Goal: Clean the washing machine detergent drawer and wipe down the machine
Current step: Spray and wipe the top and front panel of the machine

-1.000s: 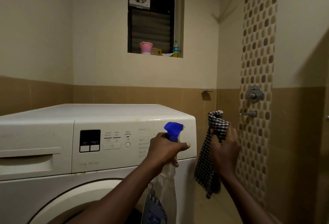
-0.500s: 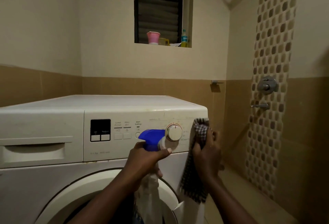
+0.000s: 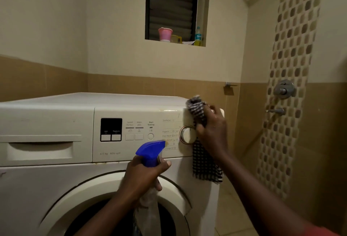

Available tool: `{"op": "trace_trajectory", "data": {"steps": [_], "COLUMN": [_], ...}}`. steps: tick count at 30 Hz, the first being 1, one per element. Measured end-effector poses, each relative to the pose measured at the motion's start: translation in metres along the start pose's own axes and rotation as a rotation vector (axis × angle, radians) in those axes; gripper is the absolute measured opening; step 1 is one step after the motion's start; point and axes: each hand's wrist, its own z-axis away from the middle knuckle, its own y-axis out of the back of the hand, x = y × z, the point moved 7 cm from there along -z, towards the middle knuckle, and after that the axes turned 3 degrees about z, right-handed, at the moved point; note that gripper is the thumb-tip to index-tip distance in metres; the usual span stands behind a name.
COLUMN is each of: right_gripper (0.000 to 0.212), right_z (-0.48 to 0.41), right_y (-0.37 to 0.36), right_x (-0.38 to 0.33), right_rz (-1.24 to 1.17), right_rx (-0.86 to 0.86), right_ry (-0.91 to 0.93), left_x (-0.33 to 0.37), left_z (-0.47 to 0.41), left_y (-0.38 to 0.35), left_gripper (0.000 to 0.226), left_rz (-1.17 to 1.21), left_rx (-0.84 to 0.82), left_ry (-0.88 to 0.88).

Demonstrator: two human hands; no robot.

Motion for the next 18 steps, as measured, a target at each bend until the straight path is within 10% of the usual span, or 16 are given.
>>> {"op": "trace_trajectory", "data": {"steps": [4,9,18], "right_gripper": [0.045,0.042,0.017], "right_z": [0.005,0.047,0.061], "right_y": [-0.008,0.003,-0.003], "right_x": [-0.019,0.028,0.036], "right_rz": [0.150,0.043,-0.012], "right_rx": [-0.191,-0.017,0.071], "right_ry": [0.313,-0.095,-0.252], "left_x": [-0.003,-0.003,0.000], "left_z": [0.002,0.001,0.001], "left_y": [0.002,0.003,0.004], "left_gripper": [0.032,0.028,0.027], "left_rz": [-0.007,-0.020,-0.019], "left_rx": [-0.020,-0.005,0.007], "left_ry": [-0.014,-0.048,-0.092]}}
